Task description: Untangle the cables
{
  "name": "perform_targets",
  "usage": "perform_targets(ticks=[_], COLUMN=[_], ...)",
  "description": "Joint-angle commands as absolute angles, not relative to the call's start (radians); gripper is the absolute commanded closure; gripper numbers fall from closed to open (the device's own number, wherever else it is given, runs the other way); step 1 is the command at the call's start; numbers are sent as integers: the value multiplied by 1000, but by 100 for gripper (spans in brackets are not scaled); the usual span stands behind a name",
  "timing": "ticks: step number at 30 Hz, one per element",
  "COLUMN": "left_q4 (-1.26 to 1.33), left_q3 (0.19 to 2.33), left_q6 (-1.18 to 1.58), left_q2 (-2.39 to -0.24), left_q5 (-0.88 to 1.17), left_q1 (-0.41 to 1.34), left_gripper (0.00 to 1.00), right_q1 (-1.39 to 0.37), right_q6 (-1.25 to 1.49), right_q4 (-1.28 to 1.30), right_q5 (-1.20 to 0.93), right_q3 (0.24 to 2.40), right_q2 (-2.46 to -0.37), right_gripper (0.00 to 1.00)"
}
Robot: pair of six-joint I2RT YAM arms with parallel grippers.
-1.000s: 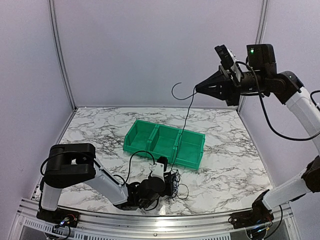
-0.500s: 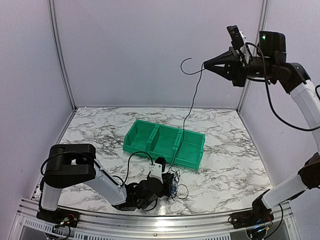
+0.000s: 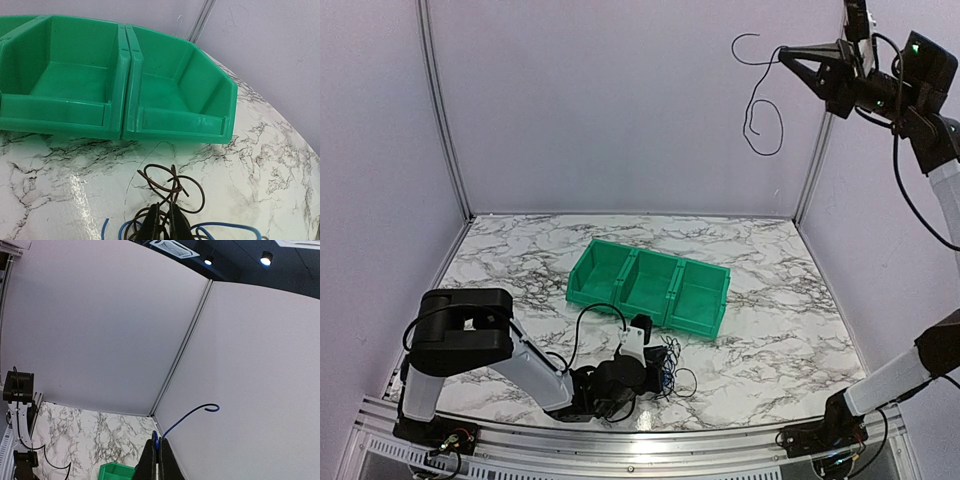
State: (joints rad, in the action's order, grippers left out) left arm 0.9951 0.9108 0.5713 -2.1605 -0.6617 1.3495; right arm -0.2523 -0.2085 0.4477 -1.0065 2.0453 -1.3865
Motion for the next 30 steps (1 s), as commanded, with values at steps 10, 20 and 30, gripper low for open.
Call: perform_targets(ticks=[10,20,30], left_q4=[995,459,-126], left_q3=[831,769,874], left_q6=[462,506,425], left_q2=[-1989,-1681,-1358], left_q5=[-479,-359,-448], left_q1=[1349,1348,1321], left_gripper=[61,44,39], right_q1=[-224,-228,-325], right_q6=[-196,-391,-483], right_q4=[313,407,454], right_q5=[-883,-787,-681], right_q3=[1755,1515,1431], right_q2=[-1348,-1268,-1261], right_gripper=[100,100,100])
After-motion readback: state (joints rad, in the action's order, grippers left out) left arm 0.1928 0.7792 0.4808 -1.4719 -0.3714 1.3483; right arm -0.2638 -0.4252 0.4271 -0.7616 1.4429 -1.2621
